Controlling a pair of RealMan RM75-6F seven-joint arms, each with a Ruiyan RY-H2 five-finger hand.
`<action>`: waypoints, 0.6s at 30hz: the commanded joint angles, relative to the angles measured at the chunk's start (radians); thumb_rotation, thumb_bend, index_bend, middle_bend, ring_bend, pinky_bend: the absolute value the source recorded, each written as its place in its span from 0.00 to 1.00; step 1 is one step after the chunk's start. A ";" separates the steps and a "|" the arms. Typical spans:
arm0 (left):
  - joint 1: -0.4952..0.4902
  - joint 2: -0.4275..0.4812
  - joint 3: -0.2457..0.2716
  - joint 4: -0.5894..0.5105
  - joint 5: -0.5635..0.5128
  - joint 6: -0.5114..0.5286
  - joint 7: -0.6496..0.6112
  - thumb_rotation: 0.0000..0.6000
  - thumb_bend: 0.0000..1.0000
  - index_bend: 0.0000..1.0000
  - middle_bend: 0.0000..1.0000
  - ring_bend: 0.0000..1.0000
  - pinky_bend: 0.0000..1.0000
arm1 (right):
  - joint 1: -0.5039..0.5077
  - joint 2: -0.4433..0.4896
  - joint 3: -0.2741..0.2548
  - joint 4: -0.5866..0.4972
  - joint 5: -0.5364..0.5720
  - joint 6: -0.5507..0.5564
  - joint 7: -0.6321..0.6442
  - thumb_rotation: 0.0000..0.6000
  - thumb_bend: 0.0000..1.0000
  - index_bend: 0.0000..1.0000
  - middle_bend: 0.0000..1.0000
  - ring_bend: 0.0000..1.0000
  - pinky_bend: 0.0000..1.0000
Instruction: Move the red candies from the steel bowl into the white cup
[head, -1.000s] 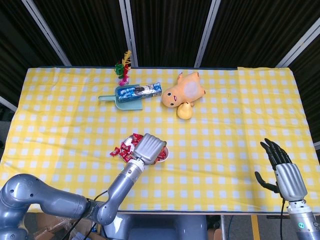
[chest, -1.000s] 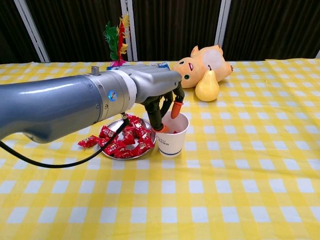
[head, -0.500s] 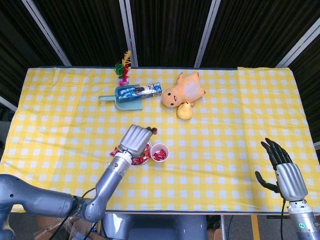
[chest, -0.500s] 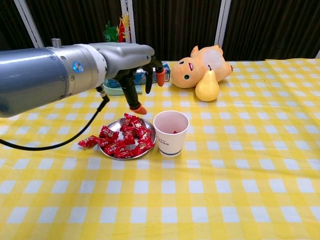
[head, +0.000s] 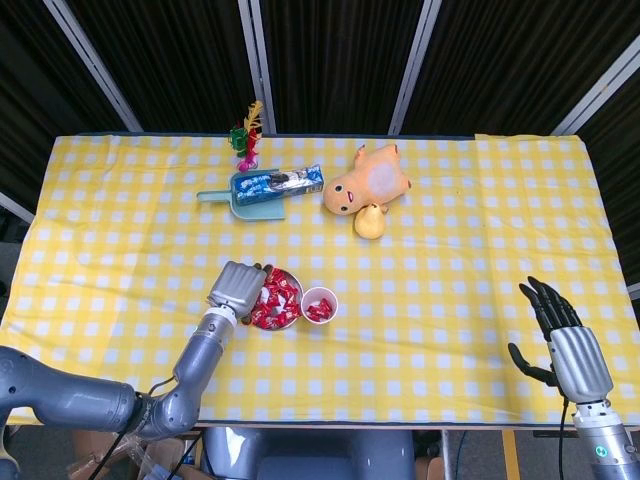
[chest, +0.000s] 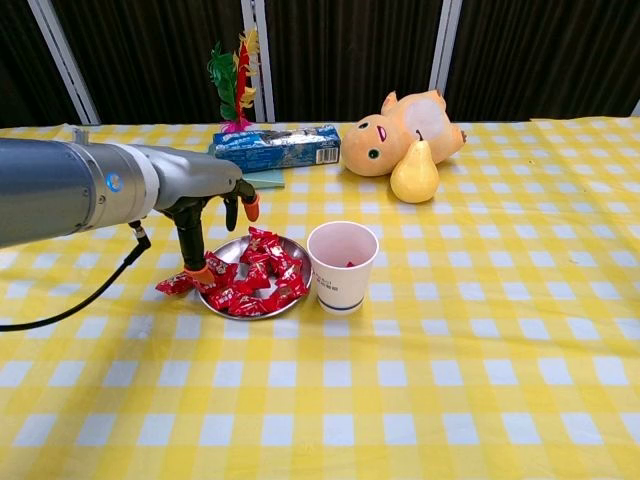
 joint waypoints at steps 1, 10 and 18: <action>-0.009 -0.024 0.005 0.030 -0.006 -0.002 0.007 1.00 0.16 0.20 0.24 0.90 0.95 | 0.000 0.001 0.000 0.000 0.001 -0.001 0.004 1.00 0.42 0.00 0.00 0.00 0.12; -0.012 -0.086 0.004 0.109 0.026 -0.007 -0.010 1.00 0.16 0.19 0.20 0.90 0.95 | 0.001 0.003 0.000 0.000 0.001 -0.002 0.012 1.00 0.42 0.00 0.00 0.00 0.12; -0.021 -0.117 0.005 0.143 0.017 -0.027 0.002 1.00 0.16 0.19 0.20 0.90 0.95 | 0.002 0.004 0.000 -0.004 0.006 -0.007 0.012 1.00 0.42 0.00 0.00 0.00 0.12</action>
